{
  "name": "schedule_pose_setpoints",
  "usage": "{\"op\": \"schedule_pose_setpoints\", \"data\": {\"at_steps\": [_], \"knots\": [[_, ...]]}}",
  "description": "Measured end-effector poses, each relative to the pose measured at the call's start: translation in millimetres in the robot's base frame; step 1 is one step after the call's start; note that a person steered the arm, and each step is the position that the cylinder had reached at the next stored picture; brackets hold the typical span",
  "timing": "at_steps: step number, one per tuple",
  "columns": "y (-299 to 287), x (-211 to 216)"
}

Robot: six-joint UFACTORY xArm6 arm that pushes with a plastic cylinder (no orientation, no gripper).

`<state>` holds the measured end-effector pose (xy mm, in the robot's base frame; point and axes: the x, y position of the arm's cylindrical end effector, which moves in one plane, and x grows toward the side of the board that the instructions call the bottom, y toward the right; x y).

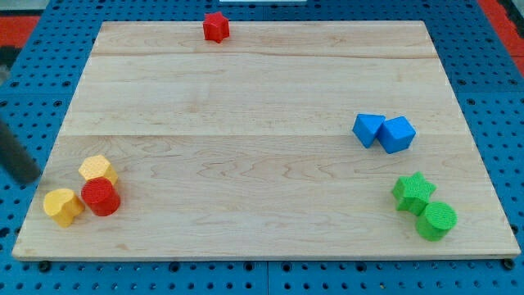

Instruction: Move the red circle bottom right to the red star

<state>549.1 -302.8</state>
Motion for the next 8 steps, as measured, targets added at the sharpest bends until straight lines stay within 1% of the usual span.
{"op": "schedule_pose_setpoints", "data": {"at_steps": [1,2,3,4,5,6,7,8], "knots": [[0.8,68.8],[20.3,69.1],[54.6,69.4],[58.4,64.9],[58.3,40.0],[74.0,19.5],[102.4,15.7],[118.8,-0.4]]}}
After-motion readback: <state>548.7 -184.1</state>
